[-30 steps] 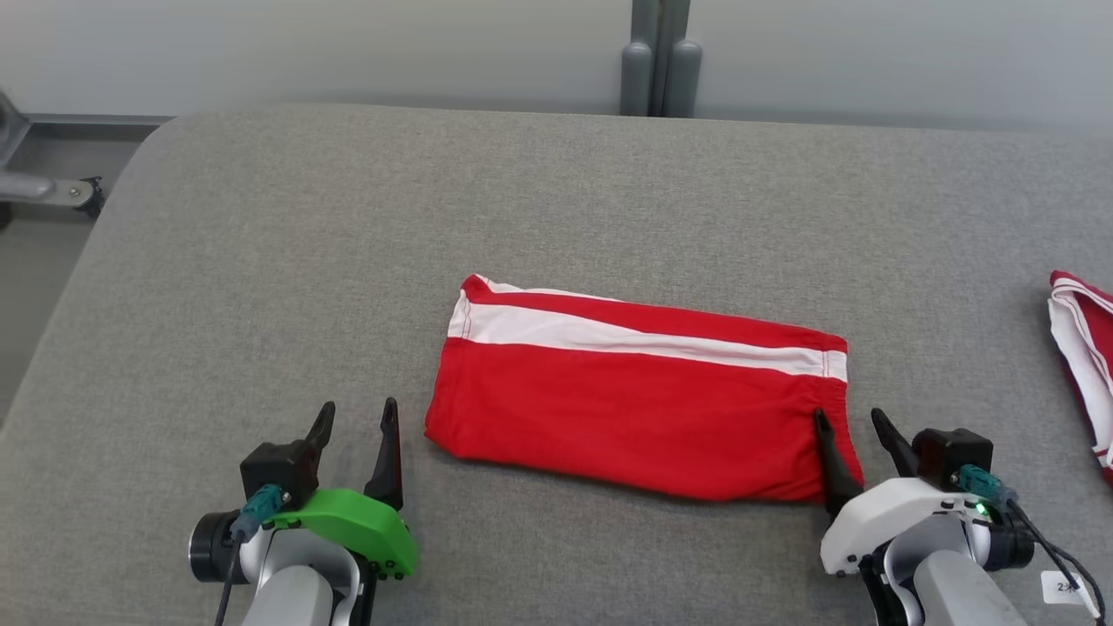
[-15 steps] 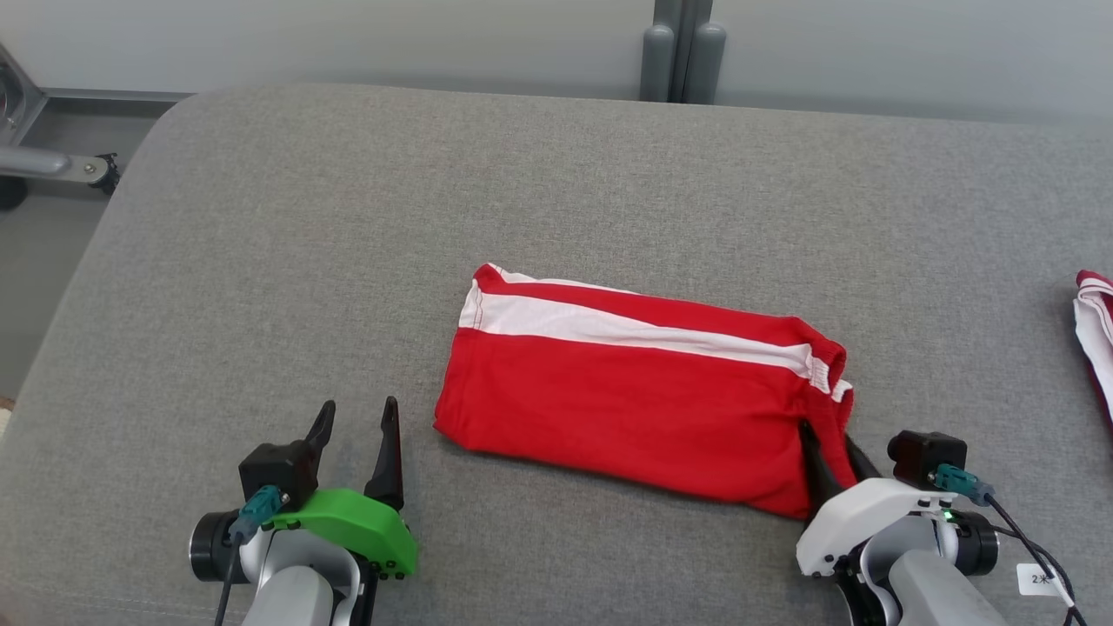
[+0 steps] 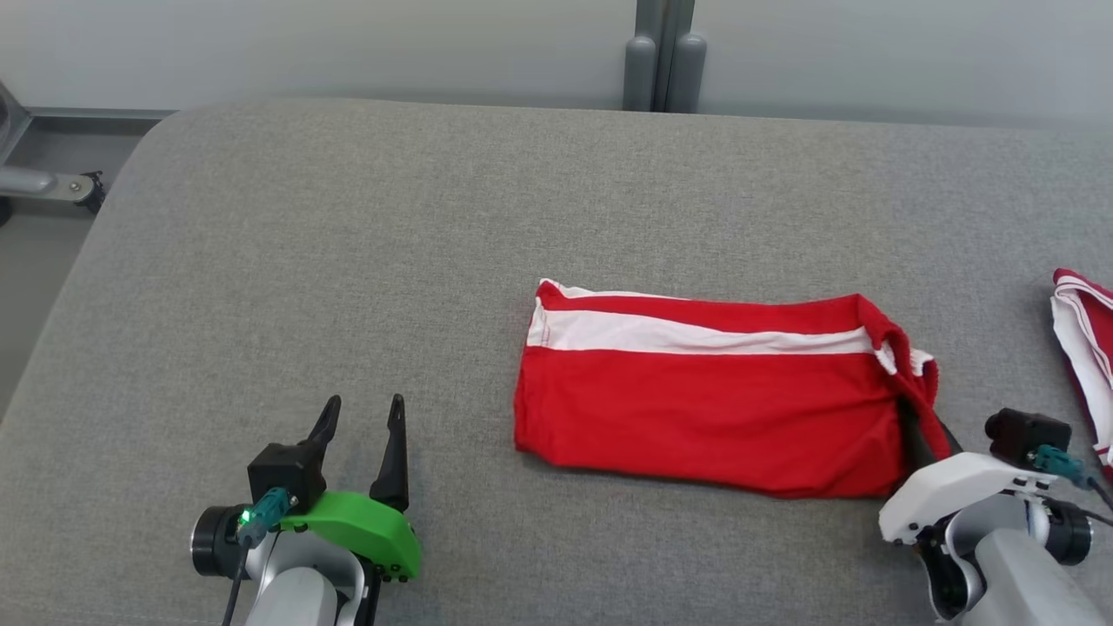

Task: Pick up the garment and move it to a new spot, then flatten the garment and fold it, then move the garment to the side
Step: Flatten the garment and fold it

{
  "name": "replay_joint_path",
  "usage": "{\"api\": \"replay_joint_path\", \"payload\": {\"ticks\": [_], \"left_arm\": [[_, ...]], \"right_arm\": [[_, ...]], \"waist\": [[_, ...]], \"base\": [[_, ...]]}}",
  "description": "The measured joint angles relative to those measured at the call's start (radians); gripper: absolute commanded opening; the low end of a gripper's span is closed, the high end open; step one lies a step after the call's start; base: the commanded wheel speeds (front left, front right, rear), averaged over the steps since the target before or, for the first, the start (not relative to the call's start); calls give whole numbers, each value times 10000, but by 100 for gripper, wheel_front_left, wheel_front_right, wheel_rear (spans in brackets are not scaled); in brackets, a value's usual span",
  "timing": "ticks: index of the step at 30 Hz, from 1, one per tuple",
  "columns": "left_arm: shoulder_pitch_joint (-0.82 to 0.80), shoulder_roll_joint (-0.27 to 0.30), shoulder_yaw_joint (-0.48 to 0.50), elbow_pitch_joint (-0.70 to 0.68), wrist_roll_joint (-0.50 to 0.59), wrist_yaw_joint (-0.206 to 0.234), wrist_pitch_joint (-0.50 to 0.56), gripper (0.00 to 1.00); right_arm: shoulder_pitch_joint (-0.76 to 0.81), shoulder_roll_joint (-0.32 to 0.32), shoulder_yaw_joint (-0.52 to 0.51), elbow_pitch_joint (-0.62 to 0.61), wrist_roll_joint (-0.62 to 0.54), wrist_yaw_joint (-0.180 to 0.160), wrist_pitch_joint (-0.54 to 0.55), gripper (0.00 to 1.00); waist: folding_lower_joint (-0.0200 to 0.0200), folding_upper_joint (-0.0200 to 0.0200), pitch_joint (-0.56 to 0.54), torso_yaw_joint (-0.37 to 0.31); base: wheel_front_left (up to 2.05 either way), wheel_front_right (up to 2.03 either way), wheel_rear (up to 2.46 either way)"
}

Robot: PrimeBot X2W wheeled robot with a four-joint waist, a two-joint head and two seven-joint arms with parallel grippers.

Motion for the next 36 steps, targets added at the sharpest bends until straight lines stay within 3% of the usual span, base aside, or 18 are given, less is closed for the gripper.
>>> {"api": "replay_joint_path", "payload": {"ticks": [5,13,18,25,26,27,28,36], "left_arm": [[89,-2,-29,-98,81,21,0,100],[275,-2,-339,-10,-54,-12,0,100],[337,-12,-750,125,-245,-77,0,100],[432,-2,-1200,113,-410,-67,0,100],[442,-8,-1220,111,-424,-48,0,100],[448,-4,-1221,117,-426,-35,0,100],[453,-2,-1223,115,-437,-23,0,100],[487,-2,-976,-71,-449,102,0,100]], "right_arm": [[-321,-207,366,-276,945,-8,0,0],[-727,10,3534,-2209,3306,-10,1047,0],[-1175,102,4617,-2157,3411,-10,1218,0],[-2046,393,5860,-945,3168,-10,984,0],[-2153,443,5962,-725,3168,-10,915,21],[-2265,495,6040,-462,3162,-10,842,69],[-2358,537,6117,-263,3158,-10,794,100],[-2691,646,6230,-598,3845,-8,94,100]], "waist": [[0,0,-125,-52],[0,0,-224,183],[0,0,-224,482],[1,0,-150,1237],[1,0,-134,1345],[1,0,-117,1452],[1,0,-100,1549],[1,0,30,1718]], "base": [[0,0,0],[0,0,0],[0,0,0],[0,0,0],[0,0,0],[0,0,0],[0,0,0],[0,0,0]]}}
